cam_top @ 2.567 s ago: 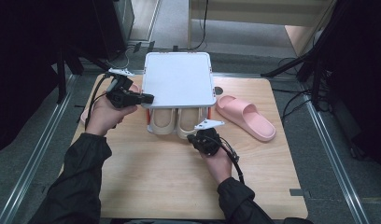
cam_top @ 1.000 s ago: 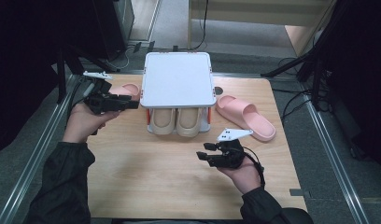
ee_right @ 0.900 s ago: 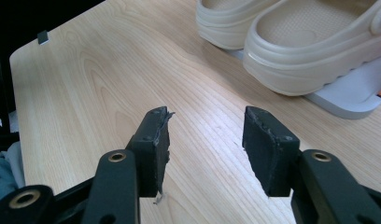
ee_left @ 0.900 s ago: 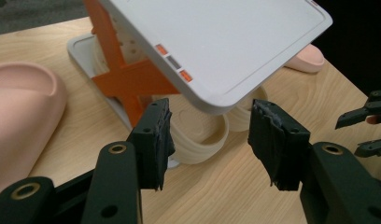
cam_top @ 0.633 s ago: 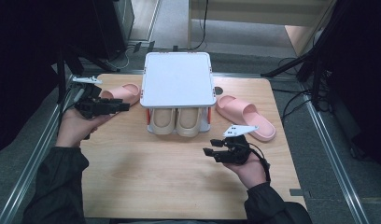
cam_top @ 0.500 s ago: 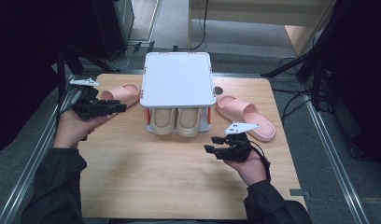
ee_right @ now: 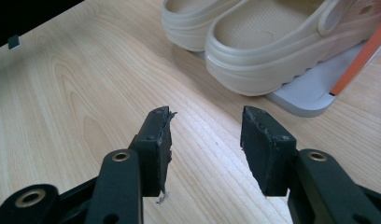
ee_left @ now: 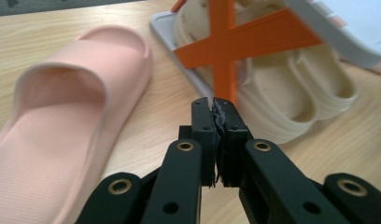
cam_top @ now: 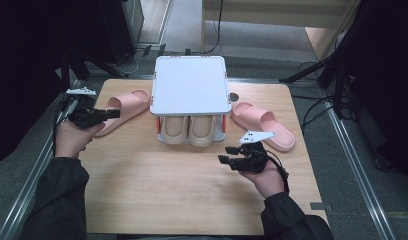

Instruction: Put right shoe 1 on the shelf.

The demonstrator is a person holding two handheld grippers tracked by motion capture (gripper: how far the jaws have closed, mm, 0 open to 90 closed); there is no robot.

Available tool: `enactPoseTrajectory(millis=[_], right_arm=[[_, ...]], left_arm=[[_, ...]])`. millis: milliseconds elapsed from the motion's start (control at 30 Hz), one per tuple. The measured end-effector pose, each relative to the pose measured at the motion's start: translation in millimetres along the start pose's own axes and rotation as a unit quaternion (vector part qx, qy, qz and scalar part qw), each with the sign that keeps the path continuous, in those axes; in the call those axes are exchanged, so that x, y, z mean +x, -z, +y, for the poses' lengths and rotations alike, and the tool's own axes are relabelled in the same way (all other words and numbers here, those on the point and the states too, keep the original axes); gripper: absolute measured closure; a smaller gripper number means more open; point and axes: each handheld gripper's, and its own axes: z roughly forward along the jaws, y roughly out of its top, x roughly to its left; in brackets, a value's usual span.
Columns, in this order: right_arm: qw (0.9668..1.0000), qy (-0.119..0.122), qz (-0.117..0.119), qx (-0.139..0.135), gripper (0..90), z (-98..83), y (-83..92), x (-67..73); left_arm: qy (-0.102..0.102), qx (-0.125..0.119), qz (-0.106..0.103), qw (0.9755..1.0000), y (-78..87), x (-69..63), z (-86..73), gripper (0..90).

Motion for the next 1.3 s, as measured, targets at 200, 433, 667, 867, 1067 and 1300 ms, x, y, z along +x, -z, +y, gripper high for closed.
enactPoseTrajectory(millis=[200, 433, 667, 867, 1067, 1300], right_arm=[[0.9999, 0.005, 0.000, 0.010, 54.0, -1.2, -3.0, 4.2], [0.9999, 0.007, -0.001, 0.014, 54.0, -5.6, -3.6, 7.9], [0.9998, 0.003, -0.007, 0.017, 54.0, -10.0, -1.3, 8.4], [0.9998, -0.003, -0.013, 0.017, 54.0, -14.2, 1.9, 8.2], [0.9994, 0.000, -0.026, 0.023, 54.0, -19.9, 5.5, 11.1], [0.9992, -0.004, -0.032, 0.023, 54.0, -24.1, 9.8, 12.2]], left_arm=[[0.002, 0.012, 0.006, 0.9999, -12.1, 12.6, -3.7, 89.0], [0.012, 0.016, 0.012, 0.9997, -24.6, 30.0, -7.1, 89.1], [0.033, 0.021, 0.030, 0.9988, -39.8, 53.8, -12.9, 89.1], [0.037, 0.026, 0.046, 0.9979, -52.8, 67.8, -14.8, 89.2], [0.037, 0.029, 0.054, 0.9974, -61.8, 73.0, -13.0, 89.2], [0.051, 0.037, 0.062, 0.9961, -70.1, 82.9, -18.4, 89.1]])
